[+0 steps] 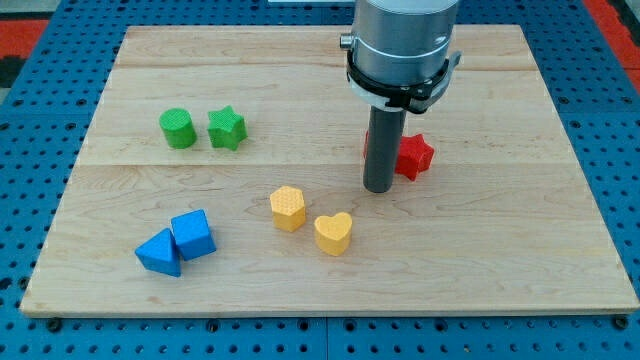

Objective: Place the red star below the green star

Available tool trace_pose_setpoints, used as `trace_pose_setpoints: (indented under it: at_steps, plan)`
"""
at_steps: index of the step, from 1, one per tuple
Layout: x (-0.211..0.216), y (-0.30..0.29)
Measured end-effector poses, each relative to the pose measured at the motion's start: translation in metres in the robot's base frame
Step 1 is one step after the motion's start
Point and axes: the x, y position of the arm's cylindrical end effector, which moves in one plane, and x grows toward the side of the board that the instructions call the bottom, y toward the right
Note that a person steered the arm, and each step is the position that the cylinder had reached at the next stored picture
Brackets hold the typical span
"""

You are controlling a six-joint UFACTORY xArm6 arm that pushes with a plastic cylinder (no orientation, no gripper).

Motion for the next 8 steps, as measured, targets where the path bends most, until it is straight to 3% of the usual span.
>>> trace_pose_setpoints:
  at_steps: [1,3,4,5,6,7,8]
  plan:
    - [0.000,0.000]
    - [0.012,0.132]
    - [-0.022,0.120]
    - [-0.086,0.037]
    - [-0.092,-0.017]
    - [-0.089,0.104]
    - [-0.049,0.123]
